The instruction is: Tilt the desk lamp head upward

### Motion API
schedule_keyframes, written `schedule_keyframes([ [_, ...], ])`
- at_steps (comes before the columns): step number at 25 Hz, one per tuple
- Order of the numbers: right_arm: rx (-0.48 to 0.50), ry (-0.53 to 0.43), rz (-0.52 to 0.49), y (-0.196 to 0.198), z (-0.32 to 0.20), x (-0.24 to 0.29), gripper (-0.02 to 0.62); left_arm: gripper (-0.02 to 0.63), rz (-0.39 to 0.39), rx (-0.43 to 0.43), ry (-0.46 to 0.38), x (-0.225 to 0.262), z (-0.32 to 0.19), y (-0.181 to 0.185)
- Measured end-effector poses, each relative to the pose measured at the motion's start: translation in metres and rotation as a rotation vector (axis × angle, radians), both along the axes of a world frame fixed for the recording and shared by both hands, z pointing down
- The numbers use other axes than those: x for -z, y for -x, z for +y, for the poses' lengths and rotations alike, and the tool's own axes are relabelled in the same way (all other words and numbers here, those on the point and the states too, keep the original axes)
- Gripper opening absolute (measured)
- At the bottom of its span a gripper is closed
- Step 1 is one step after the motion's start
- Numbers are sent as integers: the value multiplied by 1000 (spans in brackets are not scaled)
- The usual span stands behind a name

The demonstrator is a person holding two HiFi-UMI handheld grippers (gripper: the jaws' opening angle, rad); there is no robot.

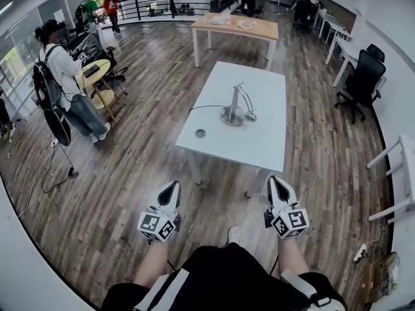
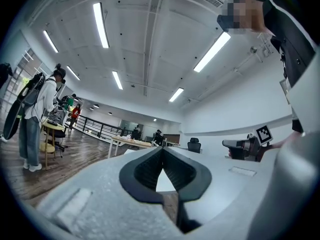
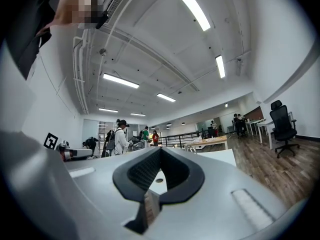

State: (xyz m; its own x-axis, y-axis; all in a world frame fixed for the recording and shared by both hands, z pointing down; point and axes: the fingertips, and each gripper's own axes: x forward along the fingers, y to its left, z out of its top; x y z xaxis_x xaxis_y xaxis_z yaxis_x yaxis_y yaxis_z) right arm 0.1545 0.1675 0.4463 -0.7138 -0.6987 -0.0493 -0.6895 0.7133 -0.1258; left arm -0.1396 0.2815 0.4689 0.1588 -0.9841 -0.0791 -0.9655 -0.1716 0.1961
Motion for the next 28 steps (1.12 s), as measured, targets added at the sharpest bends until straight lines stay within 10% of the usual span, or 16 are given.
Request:
schedule_keyframes([
  [28, 71, -7, -25, -33, -182, -8, 2, 0, -29, 39, 16, -5, -170, -46],
])
